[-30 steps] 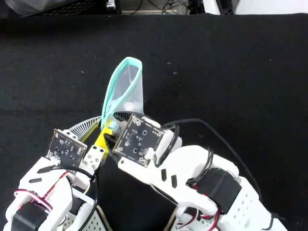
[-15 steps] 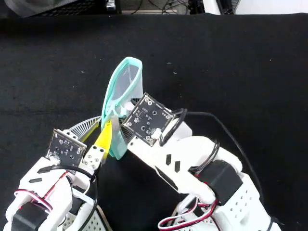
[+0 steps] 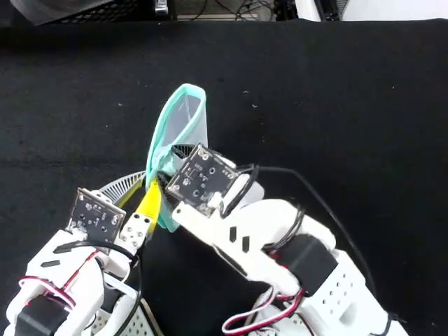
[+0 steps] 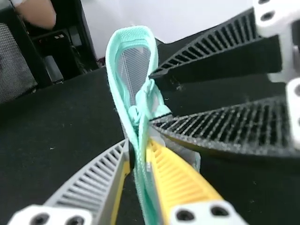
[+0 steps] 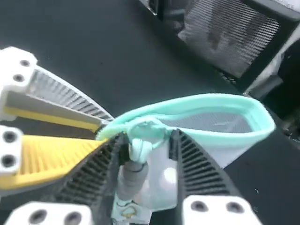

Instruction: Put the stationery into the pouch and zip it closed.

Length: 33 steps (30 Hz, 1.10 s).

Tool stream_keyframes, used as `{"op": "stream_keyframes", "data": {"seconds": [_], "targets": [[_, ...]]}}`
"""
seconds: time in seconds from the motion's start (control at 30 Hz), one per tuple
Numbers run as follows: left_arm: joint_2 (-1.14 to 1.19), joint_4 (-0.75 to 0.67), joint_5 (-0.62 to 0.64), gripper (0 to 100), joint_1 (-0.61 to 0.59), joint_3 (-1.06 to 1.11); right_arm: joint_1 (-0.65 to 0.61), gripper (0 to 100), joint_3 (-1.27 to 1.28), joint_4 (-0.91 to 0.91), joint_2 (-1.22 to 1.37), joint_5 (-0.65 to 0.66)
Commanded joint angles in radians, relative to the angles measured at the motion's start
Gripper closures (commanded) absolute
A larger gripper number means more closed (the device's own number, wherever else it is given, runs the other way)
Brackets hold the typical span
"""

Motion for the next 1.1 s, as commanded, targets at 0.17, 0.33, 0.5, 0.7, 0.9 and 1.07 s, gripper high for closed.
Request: {"op": "stream_keyframes", "data": {"seconds": [0.17, 0.33, 0.5, 0.7, 0.9, 1.07], "targets": [[0.025, 0.031, 0.006, 95, 0.016, -0.005, 0.058, 97.3, 0.005, -0.04, 0.008, 0.0], [0.025, 0.031, 0.006, 95, 0.013, -0.005, 0.054, 98.4, 0.004, -0.041, 0.008, 0.0], [0.025, 0.031, 0.006, 95, 0.012, -0.005, 0.035, 89.7, -0.024, 0.038, 0.007, -0.002], [0.025, 0.031, 0.006, 95, 0.016, -0.005, 0.026, 82.2, -0.039, 0.098, 0.008, -0.008], [0.025, 0.035, 0.006, 95, 0.018, -0.004, 0.026, 81.9, -0.004, 0.068, 0.013, -0.008], [0.025, 0.035, 0.006, 95, 0.018, -0.001, 0.025, 82.2, -0.005, 0.003, 0.008, -0.008]]}}
